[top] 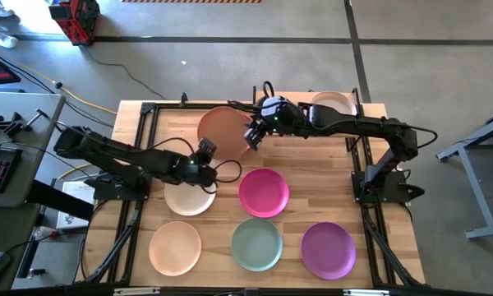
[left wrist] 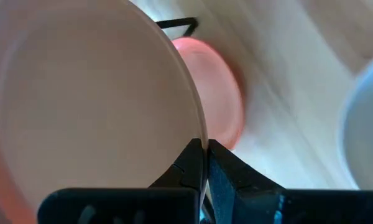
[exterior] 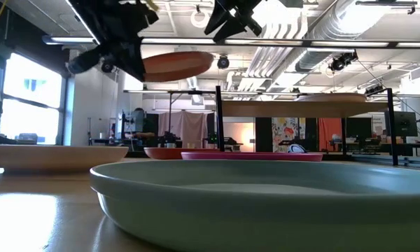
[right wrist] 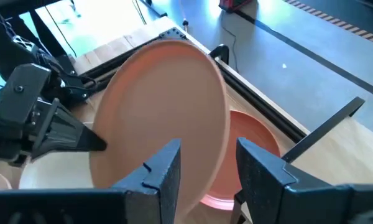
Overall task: Place and stack plates onto a shelf
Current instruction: Stack the light orange plate on top of the white plate on the shelf
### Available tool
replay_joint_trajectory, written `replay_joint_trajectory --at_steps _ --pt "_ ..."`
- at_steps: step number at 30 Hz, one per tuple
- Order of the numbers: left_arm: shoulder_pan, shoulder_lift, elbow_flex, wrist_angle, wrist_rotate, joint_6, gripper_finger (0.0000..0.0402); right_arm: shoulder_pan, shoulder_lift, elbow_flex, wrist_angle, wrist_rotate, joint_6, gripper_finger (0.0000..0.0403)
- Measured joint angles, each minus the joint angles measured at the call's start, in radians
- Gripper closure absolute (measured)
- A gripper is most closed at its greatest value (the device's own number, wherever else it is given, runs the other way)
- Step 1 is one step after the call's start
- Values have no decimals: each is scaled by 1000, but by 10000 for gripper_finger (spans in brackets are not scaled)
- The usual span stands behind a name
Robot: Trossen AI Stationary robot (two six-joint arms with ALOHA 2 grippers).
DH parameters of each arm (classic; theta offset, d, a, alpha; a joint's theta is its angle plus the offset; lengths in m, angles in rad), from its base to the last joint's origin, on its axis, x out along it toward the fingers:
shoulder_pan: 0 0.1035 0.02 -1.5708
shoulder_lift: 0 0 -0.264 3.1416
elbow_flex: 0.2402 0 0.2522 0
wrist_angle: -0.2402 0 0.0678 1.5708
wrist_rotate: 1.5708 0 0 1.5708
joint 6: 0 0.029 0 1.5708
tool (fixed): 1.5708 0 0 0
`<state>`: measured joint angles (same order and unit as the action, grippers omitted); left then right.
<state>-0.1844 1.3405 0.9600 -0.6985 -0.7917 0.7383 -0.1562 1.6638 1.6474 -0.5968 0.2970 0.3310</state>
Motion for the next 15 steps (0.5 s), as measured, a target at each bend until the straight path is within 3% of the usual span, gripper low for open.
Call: replay_joint_trajectory --at_steps 15 --pt "-2 22 0 134 -92 109 401 0 4 0 -67 15 -22 270"
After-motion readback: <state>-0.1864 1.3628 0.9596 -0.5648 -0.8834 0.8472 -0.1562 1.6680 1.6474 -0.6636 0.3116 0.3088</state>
